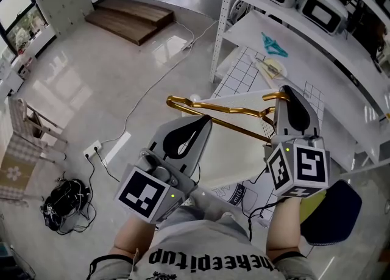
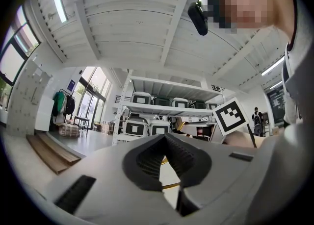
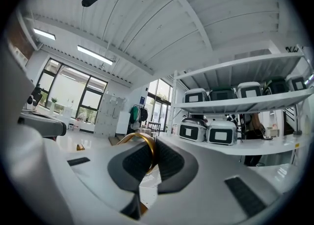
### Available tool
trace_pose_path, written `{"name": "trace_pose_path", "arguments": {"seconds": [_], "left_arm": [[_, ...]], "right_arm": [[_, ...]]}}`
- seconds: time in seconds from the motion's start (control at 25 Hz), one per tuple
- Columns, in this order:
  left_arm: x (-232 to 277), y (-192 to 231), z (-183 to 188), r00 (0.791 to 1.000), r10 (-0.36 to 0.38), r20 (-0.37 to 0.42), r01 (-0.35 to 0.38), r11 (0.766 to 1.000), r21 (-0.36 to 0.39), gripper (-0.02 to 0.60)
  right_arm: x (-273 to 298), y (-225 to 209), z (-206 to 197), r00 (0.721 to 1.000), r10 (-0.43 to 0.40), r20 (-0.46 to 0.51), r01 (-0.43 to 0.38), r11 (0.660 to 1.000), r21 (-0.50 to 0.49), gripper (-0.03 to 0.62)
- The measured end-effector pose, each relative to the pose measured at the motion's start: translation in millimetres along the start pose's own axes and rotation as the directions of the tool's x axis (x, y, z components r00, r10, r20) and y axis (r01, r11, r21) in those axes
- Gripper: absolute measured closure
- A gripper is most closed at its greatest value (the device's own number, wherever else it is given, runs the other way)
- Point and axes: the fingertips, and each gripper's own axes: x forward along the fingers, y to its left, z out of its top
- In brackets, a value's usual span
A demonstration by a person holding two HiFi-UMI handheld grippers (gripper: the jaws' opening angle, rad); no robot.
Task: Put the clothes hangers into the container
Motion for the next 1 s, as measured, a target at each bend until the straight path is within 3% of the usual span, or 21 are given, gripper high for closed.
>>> {"name": "trace_pose_path", "arguments": {"seconds": [0.24,0.44,0.68,1.0], "left_arm": [[1.0,11.6,2.1,0.999,-0.005,0.049,0.004,1.0,0.019,0.561],[-0.3,14.2,-2.7,0.999,-0.007,0.044,0.006,1.0,0.011,0.561],[-5.6,11.1,-15.2,1.0,-0.017,-0.017,0.016,1.0,-0.017,0.561],[-5.8,10.1,-15.0,1.0,-0.018,0.012,0.018,1.0,-0.005,0.561]], "right_arm": [[6.6,5.0,-18.0,0.999,-0.011,-0.039,0.011,1.0,0.005,0.572],[7.6,6.7,-31.4,0.998,-0.017,-0.063,0.017,1.0,0.007,0.571],[5.8,9.5,-43.8,0.996,-0.023,-0.082,0.023,1.0,0.005,0.571],[2.1,8.3,-60.4,0.993,-0.022,-0.112,0.025,0.999,0.029,0.571]]}}
